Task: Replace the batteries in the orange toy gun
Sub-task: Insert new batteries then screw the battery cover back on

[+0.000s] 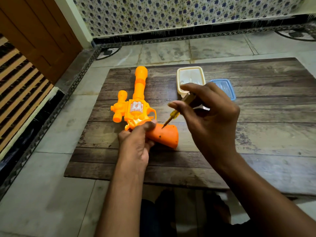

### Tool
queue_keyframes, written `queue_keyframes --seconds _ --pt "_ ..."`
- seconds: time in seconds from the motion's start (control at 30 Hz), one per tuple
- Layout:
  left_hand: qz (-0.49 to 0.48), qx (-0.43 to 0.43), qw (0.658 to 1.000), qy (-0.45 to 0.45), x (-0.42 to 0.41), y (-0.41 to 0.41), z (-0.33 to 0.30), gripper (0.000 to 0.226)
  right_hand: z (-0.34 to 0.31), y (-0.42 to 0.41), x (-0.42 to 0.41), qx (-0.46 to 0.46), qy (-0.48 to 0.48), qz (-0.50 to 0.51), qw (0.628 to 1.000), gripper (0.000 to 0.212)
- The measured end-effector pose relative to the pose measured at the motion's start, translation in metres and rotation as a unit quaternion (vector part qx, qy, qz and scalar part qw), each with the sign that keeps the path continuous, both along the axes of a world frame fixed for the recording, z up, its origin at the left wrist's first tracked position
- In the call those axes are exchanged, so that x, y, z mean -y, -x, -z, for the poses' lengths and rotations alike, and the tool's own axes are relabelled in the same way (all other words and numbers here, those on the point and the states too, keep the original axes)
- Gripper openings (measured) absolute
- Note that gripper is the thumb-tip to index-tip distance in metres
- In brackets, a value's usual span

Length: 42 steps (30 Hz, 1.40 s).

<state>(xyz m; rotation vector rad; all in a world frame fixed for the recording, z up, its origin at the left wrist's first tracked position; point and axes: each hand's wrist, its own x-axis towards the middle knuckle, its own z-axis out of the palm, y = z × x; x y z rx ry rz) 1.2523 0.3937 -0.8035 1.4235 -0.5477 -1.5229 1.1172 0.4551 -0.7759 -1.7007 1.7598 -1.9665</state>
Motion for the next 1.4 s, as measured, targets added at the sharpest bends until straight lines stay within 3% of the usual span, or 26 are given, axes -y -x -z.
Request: queue_keyframes --seconds 0.17,0.33,0.47,0.63,0.9,1.07,1.4 --pt "-0.015 0.003 1.000 0.018 -0.009 -0.011 0.005 0.043 0.012 0.001 0.006 -0.126 0.054 0.027 0.990 0.022" --pt "0.001 0.113 0.992 0.052 -0.006 -0.019 0.009 0.030 0.039 0.003 0.029 -0.246 0.029 -0.015 0.969 0.019" --pt "-0.014 0.201 0.978 0.063 -0.002 -0.036 0.016 0.035 0.056 0.008 0.047 -0.298 -0.023 -0.037 0.954 0.023" --pt "-0.009 0.278 0.958 0.076 0.001 -0.043 0.022 0.037 0.062 0.001 0.059 -0.384 -0.011 -0.010 0.923 0.019" --pt "0.004 0.318 0.945 0.080 0.000 -0.043 0.023 0.031 0.070 -0.002 0.065 -0.430 -0.090 -0.053 0.897 0.017" --pt "0.006 0.352 0.933 0.076 -0.003 -0.041 0.018 0.051 0.068 -0.002 0.064 -0.421 -0.151 -0.094 0.889 0.024" --pt "0.012 0.379 0.922 0.083 -0.001 -0.043 0.018 0.036 0.060 -0.005 0.065 -0.423 -0.245 -0.137 0.862 0.029"
